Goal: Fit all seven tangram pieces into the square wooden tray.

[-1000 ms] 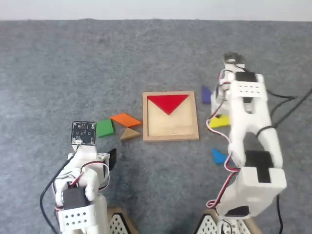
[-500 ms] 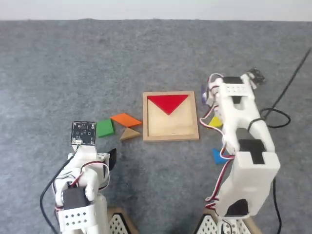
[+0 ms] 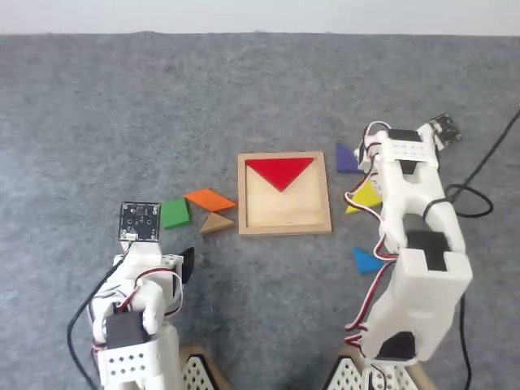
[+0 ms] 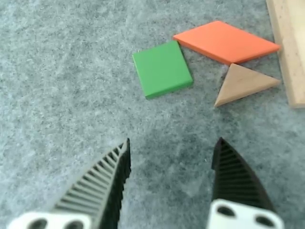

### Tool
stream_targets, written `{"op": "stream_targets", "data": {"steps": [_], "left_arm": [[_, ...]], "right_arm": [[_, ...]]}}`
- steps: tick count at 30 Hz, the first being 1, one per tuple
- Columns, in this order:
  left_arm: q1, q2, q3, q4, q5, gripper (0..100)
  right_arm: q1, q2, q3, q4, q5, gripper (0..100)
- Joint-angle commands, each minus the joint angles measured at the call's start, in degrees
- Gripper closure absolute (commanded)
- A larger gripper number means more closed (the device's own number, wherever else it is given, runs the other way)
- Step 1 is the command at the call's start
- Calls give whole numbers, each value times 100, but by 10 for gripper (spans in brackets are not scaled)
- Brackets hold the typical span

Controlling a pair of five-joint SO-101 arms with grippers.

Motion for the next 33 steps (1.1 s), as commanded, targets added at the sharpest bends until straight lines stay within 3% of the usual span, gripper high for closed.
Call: {"op": "stream_targets", "data": {"steps": [1,19,33], "left_arm": [[-35,-62,-40,18,-44,727],[-35,-62,-40,18,-44,727],[-35,-62,-40,18,-44,727]], "right_arm": [[-189,154,-202,-84,-9,720],[-163,892,-879,-13,-9,720],[-259,1015,-1486,1455,176,720]]}}
